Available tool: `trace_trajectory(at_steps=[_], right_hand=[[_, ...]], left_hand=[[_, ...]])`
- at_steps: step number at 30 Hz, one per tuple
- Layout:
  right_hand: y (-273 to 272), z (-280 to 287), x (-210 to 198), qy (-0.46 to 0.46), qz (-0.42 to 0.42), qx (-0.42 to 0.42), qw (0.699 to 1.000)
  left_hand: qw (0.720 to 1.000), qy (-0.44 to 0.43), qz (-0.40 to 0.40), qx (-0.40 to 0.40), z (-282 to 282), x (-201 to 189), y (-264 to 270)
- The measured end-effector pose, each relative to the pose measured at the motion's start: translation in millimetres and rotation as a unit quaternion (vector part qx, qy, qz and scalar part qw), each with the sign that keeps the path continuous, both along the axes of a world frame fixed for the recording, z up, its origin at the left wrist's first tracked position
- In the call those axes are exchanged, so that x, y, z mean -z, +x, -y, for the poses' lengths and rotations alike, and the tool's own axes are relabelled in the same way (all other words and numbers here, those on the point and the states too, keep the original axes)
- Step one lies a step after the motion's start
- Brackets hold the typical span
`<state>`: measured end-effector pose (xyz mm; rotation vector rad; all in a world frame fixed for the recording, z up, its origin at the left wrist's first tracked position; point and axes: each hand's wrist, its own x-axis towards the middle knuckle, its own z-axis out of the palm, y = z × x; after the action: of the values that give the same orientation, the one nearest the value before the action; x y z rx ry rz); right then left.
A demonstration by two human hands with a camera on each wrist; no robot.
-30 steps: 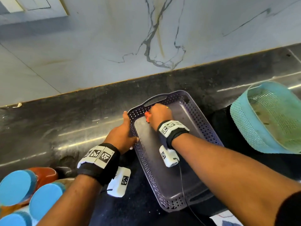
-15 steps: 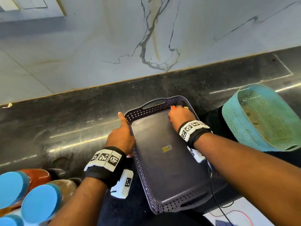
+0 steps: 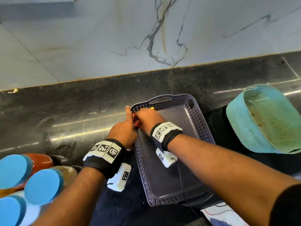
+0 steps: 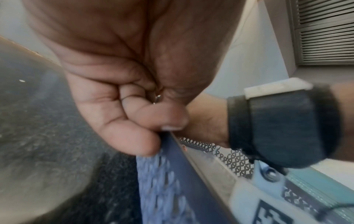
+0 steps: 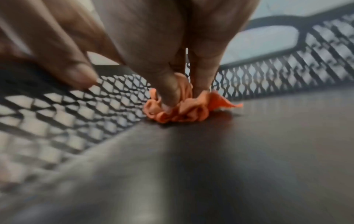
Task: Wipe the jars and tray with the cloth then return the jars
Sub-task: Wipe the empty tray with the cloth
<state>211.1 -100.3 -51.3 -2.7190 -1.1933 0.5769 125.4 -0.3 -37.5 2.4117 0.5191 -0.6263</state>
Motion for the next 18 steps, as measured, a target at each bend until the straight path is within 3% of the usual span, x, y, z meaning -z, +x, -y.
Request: trace_trajectory(at_steps=[3,8,11,14,18], right_hand=[[10.2,2.5,-3.3,-0.036,0.026,-0.024,0.999],[-38.0,32.5,-18.4,-0.100,-0.077,-0.086,0.988],[-53.6,50.2,-20.8,-0.136,-0.065,-0.134,0.979],[-29.6,70.8,-10.9,-0.137,-0.039,-0.068,0.987],[46.0,95.8,-3.4,-0.159,0.053,0.047,0.985]], left_hand=[[1.000,0.010,0.007,-0.002,0.9,5.2,0.6],[0.999,0.031,0.004,-0.010,6.0,8.3,3.9],[0.999,0.041,0.007,0.005,4.8,6.9,0.7],[0.999,0.044,0.008,0.020,0.6,5.7,-0.2],[0.998,0.052,0.006,0.027,2.4,3.5,2.2]])
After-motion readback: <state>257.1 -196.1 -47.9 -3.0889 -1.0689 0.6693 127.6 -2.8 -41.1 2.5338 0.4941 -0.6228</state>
